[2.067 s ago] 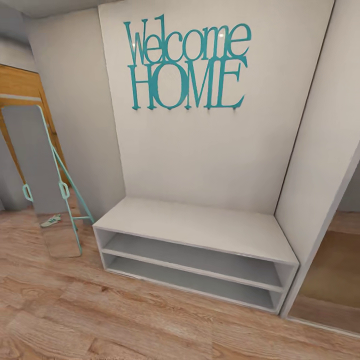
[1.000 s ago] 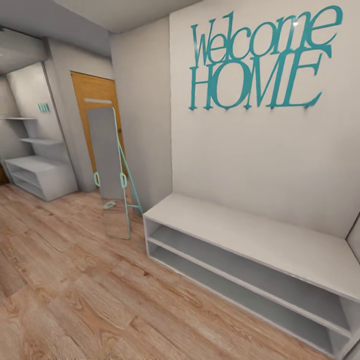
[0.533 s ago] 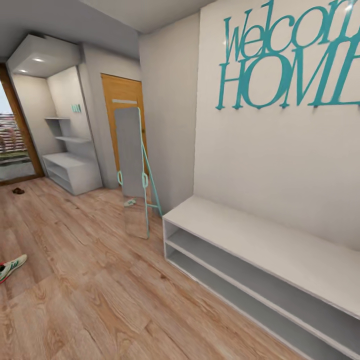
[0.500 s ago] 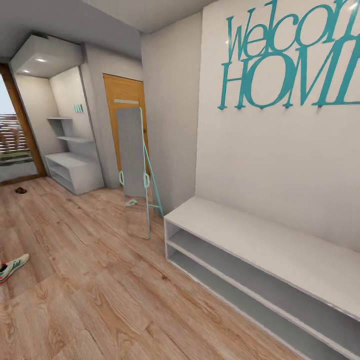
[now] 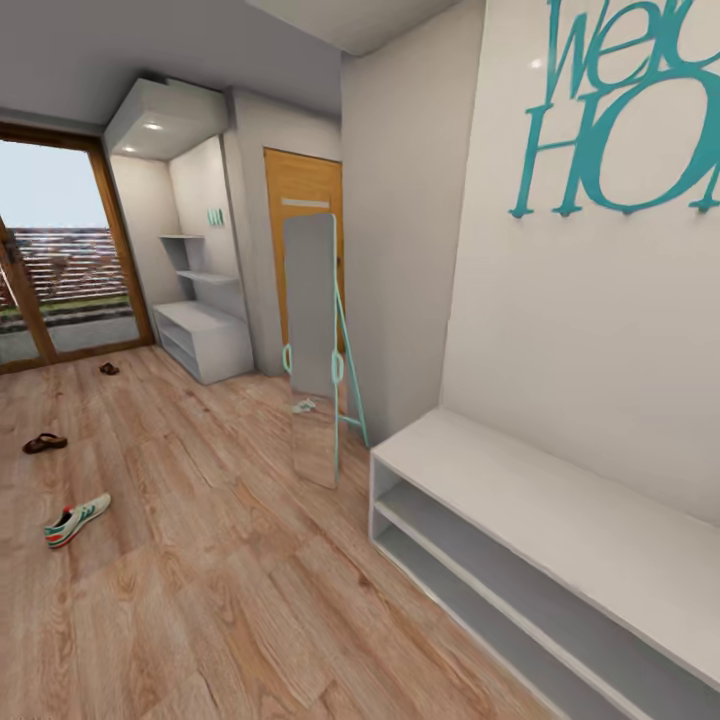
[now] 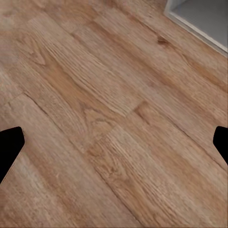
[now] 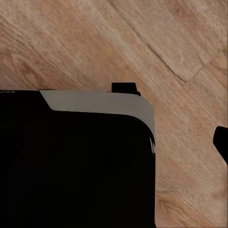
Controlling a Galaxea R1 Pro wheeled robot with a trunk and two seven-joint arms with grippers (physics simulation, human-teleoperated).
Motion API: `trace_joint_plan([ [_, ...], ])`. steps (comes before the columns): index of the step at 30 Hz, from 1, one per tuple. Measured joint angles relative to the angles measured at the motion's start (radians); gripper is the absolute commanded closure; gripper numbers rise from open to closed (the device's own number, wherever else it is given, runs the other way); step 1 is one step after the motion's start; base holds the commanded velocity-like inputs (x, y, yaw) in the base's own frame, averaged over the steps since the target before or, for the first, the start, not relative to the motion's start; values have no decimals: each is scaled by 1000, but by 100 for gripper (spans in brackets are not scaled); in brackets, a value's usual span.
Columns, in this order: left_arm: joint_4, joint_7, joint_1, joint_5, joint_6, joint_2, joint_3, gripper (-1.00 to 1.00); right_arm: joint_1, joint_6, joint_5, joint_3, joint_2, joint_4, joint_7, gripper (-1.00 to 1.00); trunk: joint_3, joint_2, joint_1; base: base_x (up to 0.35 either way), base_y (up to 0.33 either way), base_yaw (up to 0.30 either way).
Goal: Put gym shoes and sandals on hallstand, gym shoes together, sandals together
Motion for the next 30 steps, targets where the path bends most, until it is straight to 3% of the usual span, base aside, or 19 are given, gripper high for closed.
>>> trace_joint_plan([
  [21, 0, 0, 0, 0, 0, 0, 0, -100, 0, 0, 0, 0, 0, 0, 0, -100, 0, 0, 0, 345, 2, 294],
  [30, 0, 0, 0, 0, 0, 0, 0, -100, 0, 0, 0, 0, 0, 0, 0, -100, 0, 0, 0, 343, 106, 294],
])
